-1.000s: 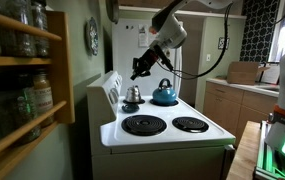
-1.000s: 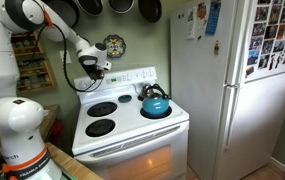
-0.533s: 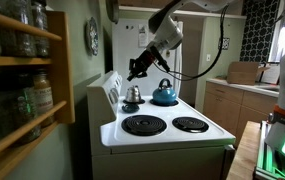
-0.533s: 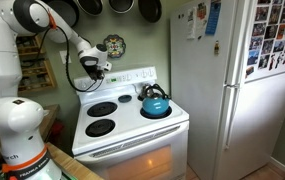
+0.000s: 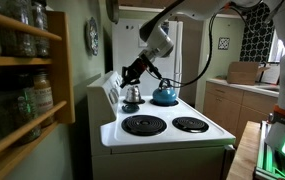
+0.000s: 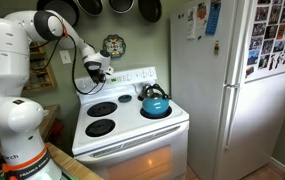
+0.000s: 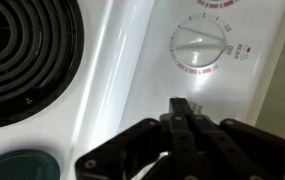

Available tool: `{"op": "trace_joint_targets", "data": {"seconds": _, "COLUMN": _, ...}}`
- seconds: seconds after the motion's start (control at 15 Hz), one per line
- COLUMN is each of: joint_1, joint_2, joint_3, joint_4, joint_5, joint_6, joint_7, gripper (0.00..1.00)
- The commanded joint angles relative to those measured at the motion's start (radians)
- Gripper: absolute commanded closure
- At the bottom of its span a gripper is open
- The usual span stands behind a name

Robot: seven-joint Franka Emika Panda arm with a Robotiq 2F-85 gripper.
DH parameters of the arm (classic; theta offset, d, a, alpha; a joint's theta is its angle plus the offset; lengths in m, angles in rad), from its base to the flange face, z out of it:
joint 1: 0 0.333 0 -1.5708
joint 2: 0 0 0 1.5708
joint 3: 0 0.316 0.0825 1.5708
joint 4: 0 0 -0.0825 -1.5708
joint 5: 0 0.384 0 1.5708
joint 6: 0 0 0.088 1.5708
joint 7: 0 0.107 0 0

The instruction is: Flip the switch on the top left of the stove to turn off the oven light

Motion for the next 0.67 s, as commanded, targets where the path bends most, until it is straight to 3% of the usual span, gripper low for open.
{"op": "trace_joint_targets", "data": {"seconds": 0.0, "joint_1": -0.011, "joint_2": 0.056, "joint_3": 0.025, "joint_4": 0.049, "joint_5": 0.019, "joint_6": 0.015, "joint_7": 0.025, "gripper": 1.0}}
{"op": "trace_joint_targets", "data": {"seconds": 0.6, "joint_1": -0.005, "joint_2": 0.12, "joint_3": 0.031, "joint_4": 0.099, "joint_5": 0.015, "joint_6": 0.027, "joint_7": 0.073, "gripper": 1.0}}
